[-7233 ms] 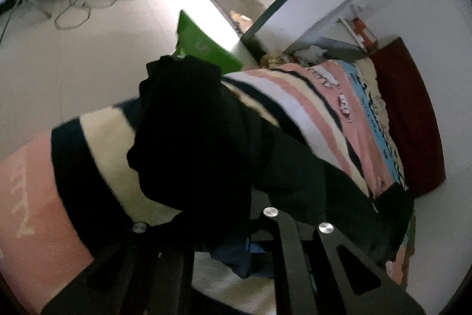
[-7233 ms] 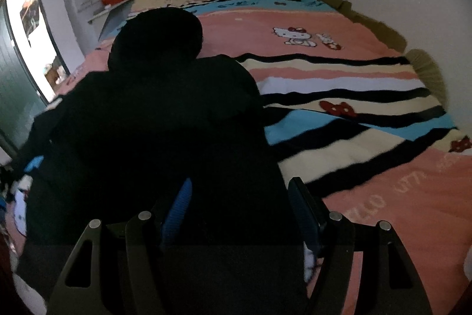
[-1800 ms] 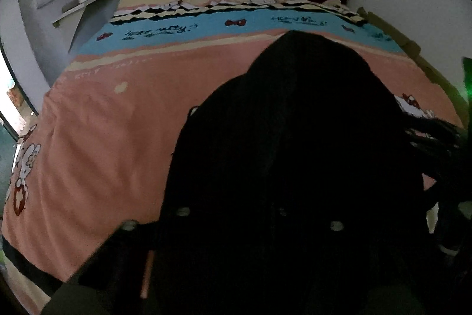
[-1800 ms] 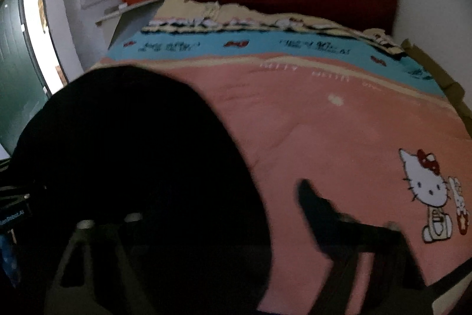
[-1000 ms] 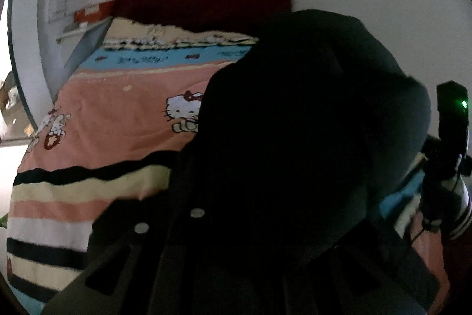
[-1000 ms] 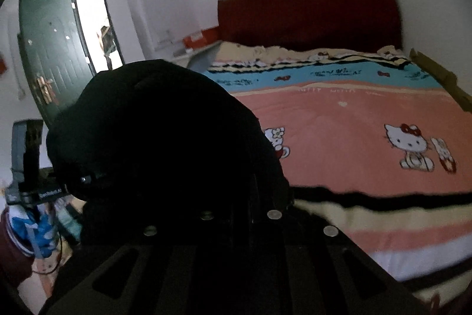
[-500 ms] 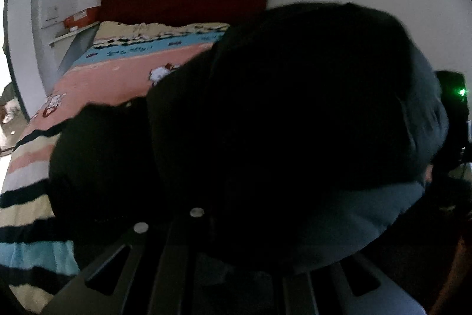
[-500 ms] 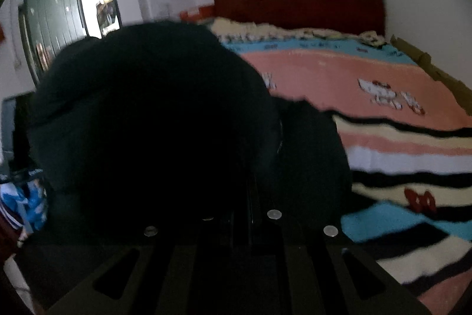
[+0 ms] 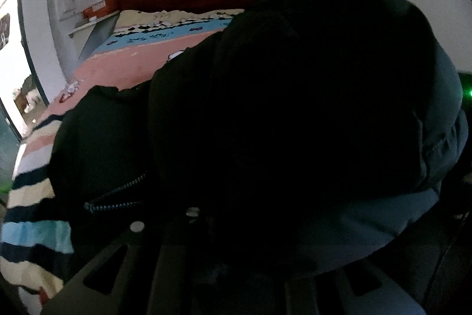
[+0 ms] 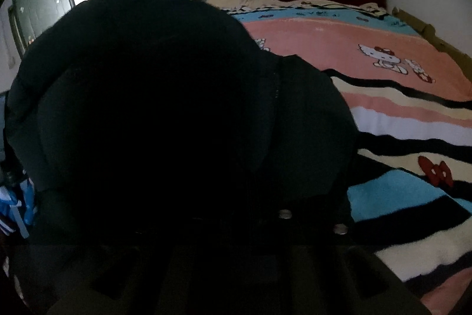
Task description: Fold large clothes
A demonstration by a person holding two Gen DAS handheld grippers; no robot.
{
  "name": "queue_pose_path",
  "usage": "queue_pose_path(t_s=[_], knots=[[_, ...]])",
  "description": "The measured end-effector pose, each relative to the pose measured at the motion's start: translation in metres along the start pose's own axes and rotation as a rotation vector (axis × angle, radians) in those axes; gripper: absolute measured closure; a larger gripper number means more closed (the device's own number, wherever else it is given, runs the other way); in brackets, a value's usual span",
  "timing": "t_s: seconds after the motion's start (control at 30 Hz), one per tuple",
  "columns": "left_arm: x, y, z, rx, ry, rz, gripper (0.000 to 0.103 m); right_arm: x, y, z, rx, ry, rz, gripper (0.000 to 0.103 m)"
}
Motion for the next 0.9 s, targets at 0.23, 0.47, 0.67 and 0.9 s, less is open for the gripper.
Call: queue_pose_path(t_s=[0.23, 0.47, 0.67, 0.9], knots=[[-0.005, -0.007, 0.012, -0.056, 0.064, -0.026, 0.085, -0.001, -0.009, 0.005, -0.010, -0.001, 0.008, 0.060], [0.011, -0.031, 0.032, -0.021, 0.178, -0.006, 0.044, 0.003, -0.025, 0.012, -0.008, -0.009, 0.017, 0.049], [0.022, -0.077, 0.027, 0.102, 0.111, -0.004, 0.043, 0.004, -0.056, 0.022, 0.016, -0.015, 0.041, 0.049], [-0.054, -0.109, 0.011, 0.124, 0.019, 0.097, 0.043, -0.054, -0.093, 0.007, 0.028, -0.025, 0.130, 0.048]])
Point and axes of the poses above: each gripper's, at about its wrist camera, not at the fingertips, and y roughly the way its jaws point, z to its right, x to its underside, the point moved 6 cm from there along y, roughly the way its jaws point, and after that the axes turned 8 degrees about y, right-handed, at the moved point
